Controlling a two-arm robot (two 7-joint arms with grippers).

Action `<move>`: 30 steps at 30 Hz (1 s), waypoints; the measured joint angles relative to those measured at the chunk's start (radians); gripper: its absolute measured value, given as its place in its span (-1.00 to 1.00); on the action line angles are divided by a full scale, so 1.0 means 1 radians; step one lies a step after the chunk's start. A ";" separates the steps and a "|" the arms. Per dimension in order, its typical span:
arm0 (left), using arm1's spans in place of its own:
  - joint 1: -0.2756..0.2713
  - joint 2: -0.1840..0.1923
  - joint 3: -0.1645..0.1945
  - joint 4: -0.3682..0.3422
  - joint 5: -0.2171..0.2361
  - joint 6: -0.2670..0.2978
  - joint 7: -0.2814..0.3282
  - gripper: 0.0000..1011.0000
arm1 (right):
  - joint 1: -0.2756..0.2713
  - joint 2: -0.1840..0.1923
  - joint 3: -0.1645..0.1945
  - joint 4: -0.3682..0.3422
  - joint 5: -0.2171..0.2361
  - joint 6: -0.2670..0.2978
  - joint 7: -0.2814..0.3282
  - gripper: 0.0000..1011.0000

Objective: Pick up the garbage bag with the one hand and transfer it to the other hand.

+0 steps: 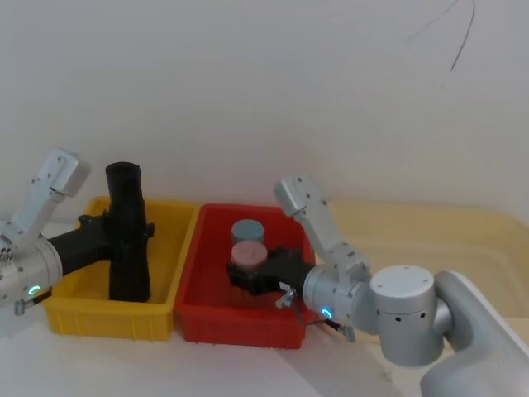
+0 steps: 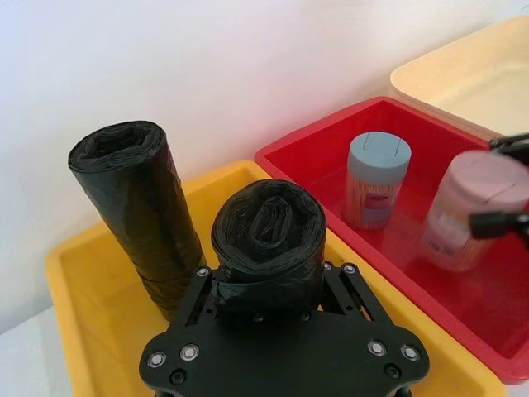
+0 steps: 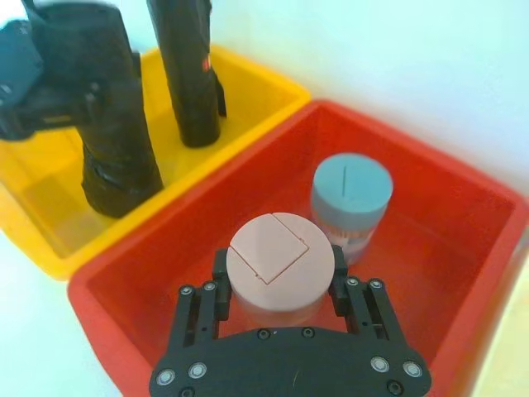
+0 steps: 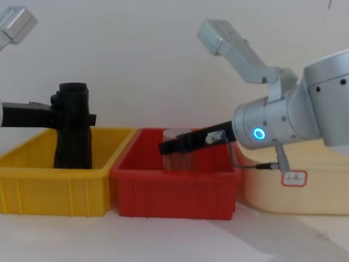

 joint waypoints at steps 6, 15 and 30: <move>0.000 0.000 0.000 0.000 0.000 0.000 0.000 -0.27 | -0.038 0.018 0.015 -0.097 -0.007 -0.012 -0.019 0.29; 0.000 0.000 0.000 0.000 0.000 0.000 0.000 -0.27 | -0.100 0.048 0.047 -0.260 -0.030 -0.030 -0.065 0.29; 0.000 0.000 0.000 0.000 0.000 0.000 0.000 -0.27 | -0.203 0.109 0.113 -0.496 -0.119 -0.039 -0.190 0.29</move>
